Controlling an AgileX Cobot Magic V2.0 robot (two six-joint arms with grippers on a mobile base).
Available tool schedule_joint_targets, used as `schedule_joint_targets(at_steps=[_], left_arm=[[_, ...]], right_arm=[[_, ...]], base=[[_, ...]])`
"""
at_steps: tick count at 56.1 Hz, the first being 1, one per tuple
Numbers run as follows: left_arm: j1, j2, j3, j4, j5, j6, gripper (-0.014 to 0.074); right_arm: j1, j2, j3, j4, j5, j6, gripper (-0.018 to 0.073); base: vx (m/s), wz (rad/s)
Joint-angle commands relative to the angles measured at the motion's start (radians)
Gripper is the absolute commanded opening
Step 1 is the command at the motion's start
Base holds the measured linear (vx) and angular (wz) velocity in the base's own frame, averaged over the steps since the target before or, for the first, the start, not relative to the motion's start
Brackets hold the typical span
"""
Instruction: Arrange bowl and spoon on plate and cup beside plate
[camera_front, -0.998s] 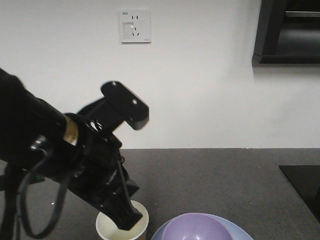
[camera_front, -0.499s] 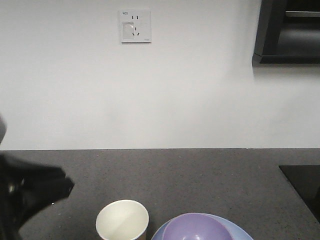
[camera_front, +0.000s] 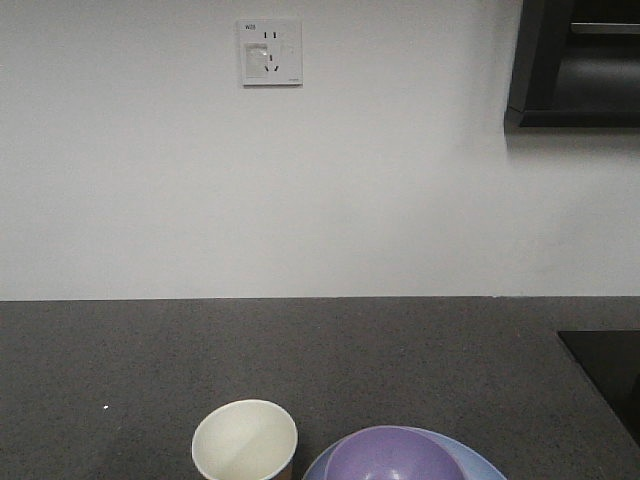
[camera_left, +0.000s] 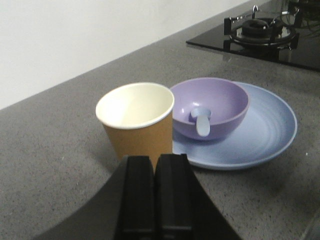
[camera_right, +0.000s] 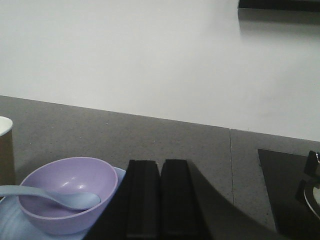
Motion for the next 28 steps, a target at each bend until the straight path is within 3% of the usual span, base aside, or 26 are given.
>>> schedule_joint_targets(at_steps=[1,28], left_arm=[[0.002,-0.001,-0.016,0.002,-0.072,-0.011,-0.0003],[0.004,-0.018,-0.003,0.002,-0.066,0.001,-0.0003]], right_arm=[[-0.001,0.012,-0.030,-0.004,-0.087,-0.011,-0.0008],[-0.001,0.012,-0.030,-0.004,-0.087,-0.011,-0.0008]], base=[[0.00,0.00],[0.00,0.00]])
